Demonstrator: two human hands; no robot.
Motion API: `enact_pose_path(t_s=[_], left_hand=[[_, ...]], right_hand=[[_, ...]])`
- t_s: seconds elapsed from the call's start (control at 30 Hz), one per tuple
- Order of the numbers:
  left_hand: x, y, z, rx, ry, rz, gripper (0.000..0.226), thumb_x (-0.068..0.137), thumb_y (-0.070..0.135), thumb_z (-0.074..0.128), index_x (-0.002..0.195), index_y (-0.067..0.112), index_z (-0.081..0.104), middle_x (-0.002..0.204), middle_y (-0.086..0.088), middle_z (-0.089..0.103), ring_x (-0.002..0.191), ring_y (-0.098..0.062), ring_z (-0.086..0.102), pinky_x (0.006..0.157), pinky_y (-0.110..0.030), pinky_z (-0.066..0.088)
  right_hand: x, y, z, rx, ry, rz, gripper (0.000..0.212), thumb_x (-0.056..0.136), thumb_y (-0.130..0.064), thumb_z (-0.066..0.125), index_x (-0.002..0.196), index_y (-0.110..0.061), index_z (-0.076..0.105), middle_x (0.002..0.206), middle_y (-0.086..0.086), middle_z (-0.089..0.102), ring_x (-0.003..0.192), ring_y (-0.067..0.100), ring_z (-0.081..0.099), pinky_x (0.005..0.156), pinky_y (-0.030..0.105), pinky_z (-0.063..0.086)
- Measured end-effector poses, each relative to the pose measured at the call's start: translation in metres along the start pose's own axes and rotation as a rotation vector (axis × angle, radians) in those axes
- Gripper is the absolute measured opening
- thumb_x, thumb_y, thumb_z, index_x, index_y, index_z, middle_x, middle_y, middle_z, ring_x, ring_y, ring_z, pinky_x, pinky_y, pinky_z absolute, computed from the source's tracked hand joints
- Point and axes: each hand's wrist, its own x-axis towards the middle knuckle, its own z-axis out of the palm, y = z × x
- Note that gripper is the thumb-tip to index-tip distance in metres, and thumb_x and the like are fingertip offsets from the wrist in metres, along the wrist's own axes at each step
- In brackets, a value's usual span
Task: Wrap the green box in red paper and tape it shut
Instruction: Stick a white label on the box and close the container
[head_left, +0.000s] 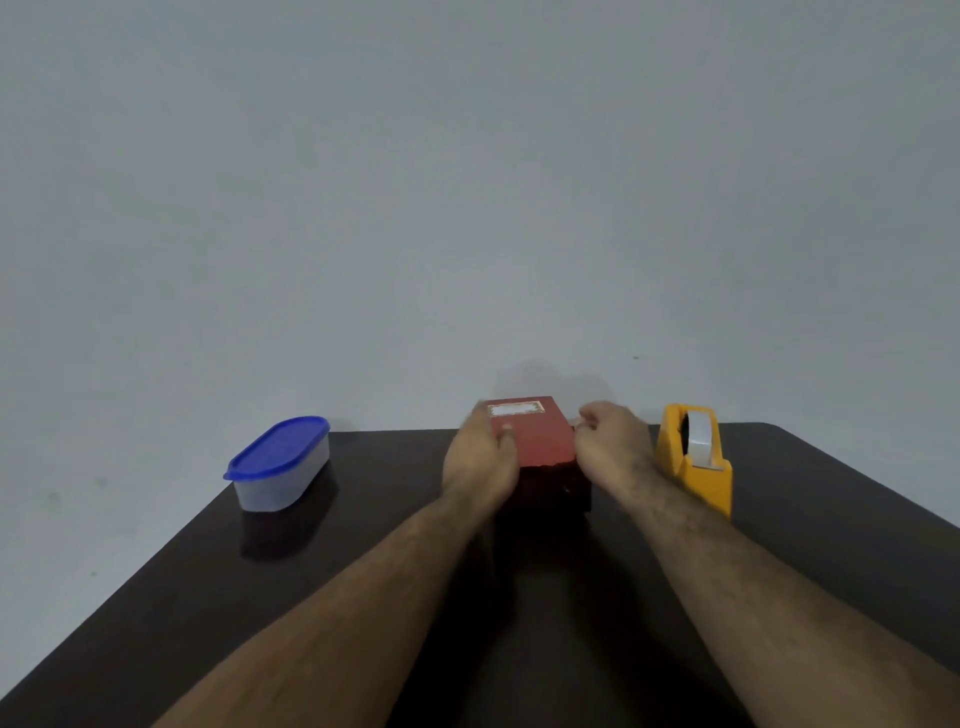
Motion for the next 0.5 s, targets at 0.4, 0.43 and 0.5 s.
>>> enact_pose_path(t_s=[0.4, 0.43, 0.5], left_hand=[[-0.061, 0.082, 0.097, -0.421, -0.351, -0.073, 0.037, 0.103, 0.014, 0.051, 0.138, 0.014, 0.064, 0.13, -0.004, 0.067, 0.121, -0.023, 0.064, 0.108, -0.042, 0.053], [-0.062, 0.08, 0.107, -0.509, -0.38, -0.167, 0.028, 0.102, 0.016, 0.049, 0.12, 0.014, 0.069, 0.112, -0.004, 0.07, 0.104, -0.024, 0.067, 0.099, -0.043, 0.055], [-0.066, 0.081, 0.121, -0.683, -0.384, -0.332, 0.031, 0.107, 0.024, 0.043, 0.092, 0.015, 0.068, 0.081, -0.012, 0.061, 0.077, -0.021, 0.058, 0.091, -0.044, 0.054]], right_hand=[[-0.054, 0.067, -0.102, -0.164, 0.259, 0.177, 0.073, 0.073, -0.066, 0.086, 0.115, -0.012, 0.06, 0.108, 0.008, 0.066, 0.1, 0.031, 0.065, 0.07, 0.035, 0.049], [-0.056, 0.071, -0.1, -0.191, 0.2, 0.259, 0.074, 0.068, -0.071, 0.086, 0.105, -0.013, 0.057, 0.097, 0.005, 0.063, 0.088, 0.027, 0.062, 0.059, 0.032, 0.043], [-0.054, 0.078, -0.095, -0.206, 0.159, 0.31, 0.068, 0.068, -0.073, 0.085, 0.091, -0.016, 0.057, 0.083, -0.001, 0.059, 0.071, 0.018, 0.056, 0.049, 0.027, 0.034]])
